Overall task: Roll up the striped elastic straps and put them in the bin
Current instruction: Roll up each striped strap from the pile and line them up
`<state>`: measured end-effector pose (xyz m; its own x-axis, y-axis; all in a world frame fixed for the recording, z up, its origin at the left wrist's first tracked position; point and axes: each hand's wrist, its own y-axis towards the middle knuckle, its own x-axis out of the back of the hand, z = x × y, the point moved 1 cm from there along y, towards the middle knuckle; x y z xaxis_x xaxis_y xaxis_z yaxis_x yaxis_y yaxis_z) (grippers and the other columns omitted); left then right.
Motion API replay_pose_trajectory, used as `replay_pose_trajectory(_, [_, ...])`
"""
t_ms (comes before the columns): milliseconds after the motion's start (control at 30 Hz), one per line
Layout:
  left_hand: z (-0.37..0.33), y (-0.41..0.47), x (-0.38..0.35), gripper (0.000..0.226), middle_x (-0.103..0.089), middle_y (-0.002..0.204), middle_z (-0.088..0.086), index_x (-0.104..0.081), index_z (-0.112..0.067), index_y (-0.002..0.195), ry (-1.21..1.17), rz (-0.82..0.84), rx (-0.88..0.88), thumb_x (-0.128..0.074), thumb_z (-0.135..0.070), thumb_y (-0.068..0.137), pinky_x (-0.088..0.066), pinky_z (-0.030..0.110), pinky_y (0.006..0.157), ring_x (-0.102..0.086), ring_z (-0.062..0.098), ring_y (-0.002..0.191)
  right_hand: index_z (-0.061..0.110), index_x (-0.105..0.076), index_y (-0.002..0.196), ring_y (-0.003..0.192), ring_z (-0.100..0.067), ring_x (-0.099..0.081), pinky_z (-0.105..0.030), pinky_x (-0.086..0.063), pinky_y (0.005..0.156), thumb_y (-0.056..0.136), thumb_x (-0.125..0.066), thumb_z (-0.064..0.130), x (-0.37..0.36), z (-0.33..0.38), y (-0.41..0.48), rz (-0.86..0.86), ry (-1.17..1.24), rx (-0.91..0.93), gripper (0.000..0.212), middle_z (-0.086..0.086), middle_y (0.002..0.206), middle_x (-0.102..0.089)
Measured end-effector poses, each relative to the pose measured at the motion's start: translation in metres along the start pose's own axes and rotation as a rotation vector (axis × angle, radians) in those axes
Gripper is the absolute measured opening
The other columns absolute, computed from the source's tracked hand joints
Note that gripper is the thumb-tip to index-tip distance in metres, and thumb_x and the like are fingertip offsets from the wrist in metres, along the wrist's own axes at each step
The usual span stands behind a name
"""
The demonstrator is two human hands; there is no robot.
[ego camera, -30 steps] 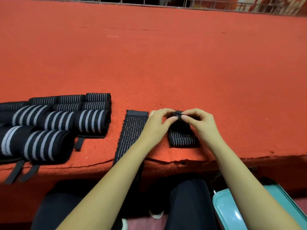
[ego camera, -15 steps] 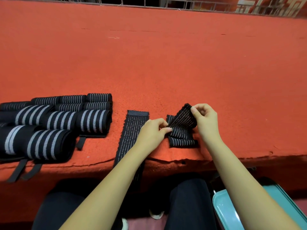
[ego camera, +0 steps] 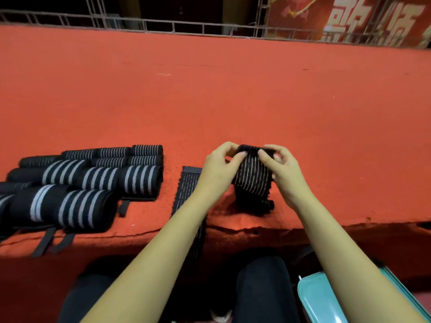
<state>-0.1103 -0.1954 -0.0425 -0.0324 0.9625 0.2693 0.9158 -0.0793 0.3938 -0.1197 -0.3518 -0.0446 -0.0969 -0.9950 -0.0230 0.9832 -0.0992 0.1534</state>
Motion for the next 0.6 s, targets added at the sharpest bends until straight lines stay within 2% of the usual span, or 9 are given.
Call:
replay_pose_trajectory(67, [-0.009, -0.002, 0.007, 0.019, -0.059, 0.076, -0.013, -0.058, -0.027, 0.079, -0.041, -0.035, -0.009, -0.059, -0.015, 0.093, -0.043, 0.026, 0.076, -0.053, 0.000, 0.074, 0.011, -0.060, 0.109, 0.071, -0.005, -0.062, -0.018, -0.046, 0.049, 0.095, -0.057, 0.017, -0.002, 0.008, -0.012, 0.087, 0.006, -0.047, 0.016, 0.007, 0.084, -0.066])
replay_pose_trajectory(200, [-0.036, -0.012, 0.024, 0.016, -0.060, 0.076, -0.010, -0.058, -0.020, 0.079, -0.071, -0.046, -0.023, -0.059, -0.017, 0.094, -0.044, 0.031, 0.077, -0.054, 0.006, 0.075, 0.008, -0.060, 0.113, 0.050, 0.001, -0.055, -0.015, -0.037, 0.038, 0.097, -0.052, 0.009, -0.012, 0.037, -0.035, 0.131, 0.029, 0.036, 0.018, 0.003, 0.074, -0.060])
replay_pose_trajectory(267, [-0.052, -0.017, 0.035, 0.019, -0.057, 0.072, -0.010, -0.056, -0.021, 0.076, -0.093, -0.073, -0.046, -0.059, -0.017, 0.095, -0.042, 0.028, 0.071, -0.051, 0.004, 0.070, 0.009, -0.060, 0.114, 0.051, 0.000, -0.055, -0.015, -0.038, 0.040, 0.097, -0.053, 0.011, -0.020, 0.057, -0.044, 0.154, 0.047, 0.067, 0.018, 0.003, 0.074, -0.060])
replay_pose_trajectory(333, [-0.069, -0.023, 0.049, 0.019, -0.057, 0.071, -0.010, -0.056, -0.022, 0.076, -0.107, -0.107, -0.074, -0.059, -0.018, 0.095, -0.041, 0.023, 0.066, -0.050, 0.001, 0.067, 0.012, -0.062, 0.110, 0.061, -0.005, -0.059, -0.017, -0.042, 0.045, 0.096, -0.054, 0.012, -0.027, 0.076, -0.051, 0.185, 0.065, 0.103, 0.016, 0.001, 0.081, -0.063])
replay_pose_trajectory(433, [-0.092, -0.033, 0.070, 0.015, -0.061, 0.076, -0.007, -0.058, -0.023, 0.081, -0.109, -0.152, -0.116, -0.059, -0.020, 0.095, -0.043, 0.025, 0.068, -0.054, 0.005, 0.070, 0.015, -0.063, 0.107, 0.068, -0.011, -0.062, -0.021, -0.047, 0.047, 0.096, -0.055, 0.014, -0.041, 0.104, -0.064, 0.239, 0.079, 0.146, 0.013, 0.000, 0.089, -0.065])
replay_pose_trajectory(600, [-0.126, -0.053, 0.105, 0.013, -0.062, 0.073, -0.005, -0.058, -0.022, 0.082, -0.068, -0.217, -0.175, -0.060, -0.021, 0.094, -0.045, 0.031, 0.067, -0.056, 0.007, 0.068, 0.018, -0.061, 0.105, 0.061, -0.018, -0.053, -0.021, -0.040, 0.044, 0.097, -0.053, 0.016, -0.065, 0.138, -0.085, 0.349, 0.122, 0.175, 0.011, -0.006, 0.087, -0.056])
